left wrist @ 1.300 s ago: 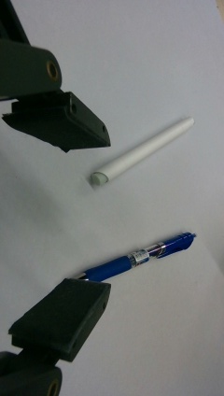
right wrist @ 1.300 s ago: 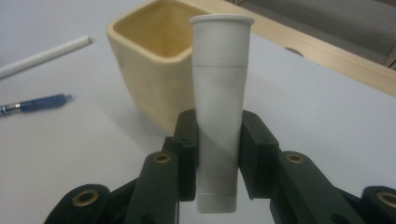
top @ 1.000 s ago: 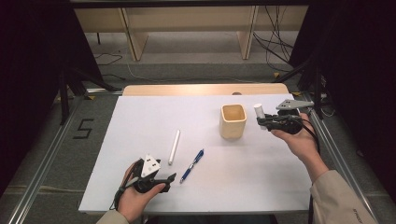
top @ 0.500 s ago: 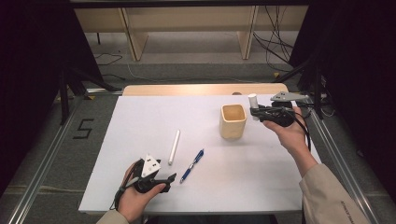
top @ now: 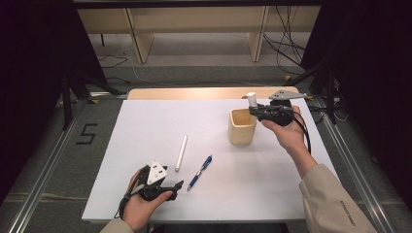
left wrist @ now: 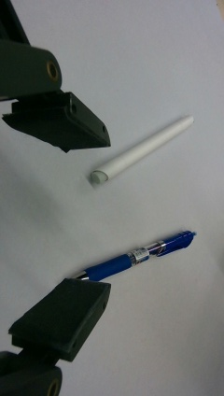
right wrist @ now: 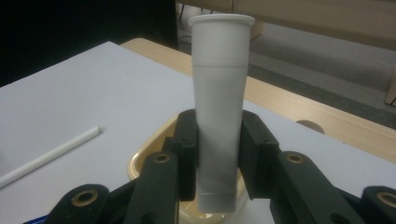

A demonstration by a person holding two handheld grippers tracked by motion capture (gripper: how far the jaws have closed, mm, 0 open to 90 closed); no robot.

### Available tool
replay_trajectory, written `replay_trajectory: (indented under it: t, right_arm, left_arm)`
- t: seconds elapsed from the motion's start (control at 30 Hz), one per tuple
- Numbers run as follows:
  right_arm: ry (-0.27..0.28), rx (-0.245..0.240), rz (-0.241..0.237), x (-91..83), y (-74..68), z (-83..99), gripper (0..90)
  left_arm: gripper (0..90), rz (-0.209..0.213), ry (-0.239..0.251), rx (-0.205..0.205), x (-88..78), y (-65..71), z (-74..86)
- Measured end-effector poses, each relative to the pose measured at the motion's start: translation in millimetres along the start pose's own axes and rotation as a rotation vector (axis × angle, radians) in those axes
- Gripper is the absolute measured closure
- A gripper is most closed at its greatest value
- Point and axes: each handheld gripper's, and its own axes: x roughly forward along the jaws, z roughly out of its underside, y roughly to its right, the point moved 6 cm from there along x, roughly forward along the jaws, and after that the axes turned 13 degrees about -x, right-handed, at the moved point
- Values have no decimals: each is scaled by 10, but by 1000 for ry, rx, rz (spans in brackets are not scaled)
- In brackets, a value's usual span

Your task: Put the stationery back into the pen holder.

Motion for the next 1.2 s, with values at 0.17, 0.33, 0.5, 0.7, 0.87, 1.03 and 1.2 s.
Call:
replay_trajectory:
  t: [0.17,0.33,0.5,0.7,0.87,1.03,1.2]
  right_arm:
    - [-5,-5,-4,102,-47,4,706]
    - [-10,-2,1,175,-62,16,706]
    - [-24,-1,0,238,-74,51,706]
    - [-42,-3,-7,288,-100,89,705]
    - [-63,-15,-33,339,-149,118,685]
    - [-83,-39,-33,354,-191,124,470]
    - [-84,-36,-21,266,-173,118,399]
  left_arm:
    - [247,2,2,-4,4,6,3]
    - [248,2,2,-4,4,6,3]
    - [248,1,2,0,3,2,1]
    - [247,2,1,1,-1,1,-1]
    - [248,3,3,-3,2,7,1]
    - [248,2,1,1,-6,-1,-1]
    - [248,-1,5,4,-4,1,-4]
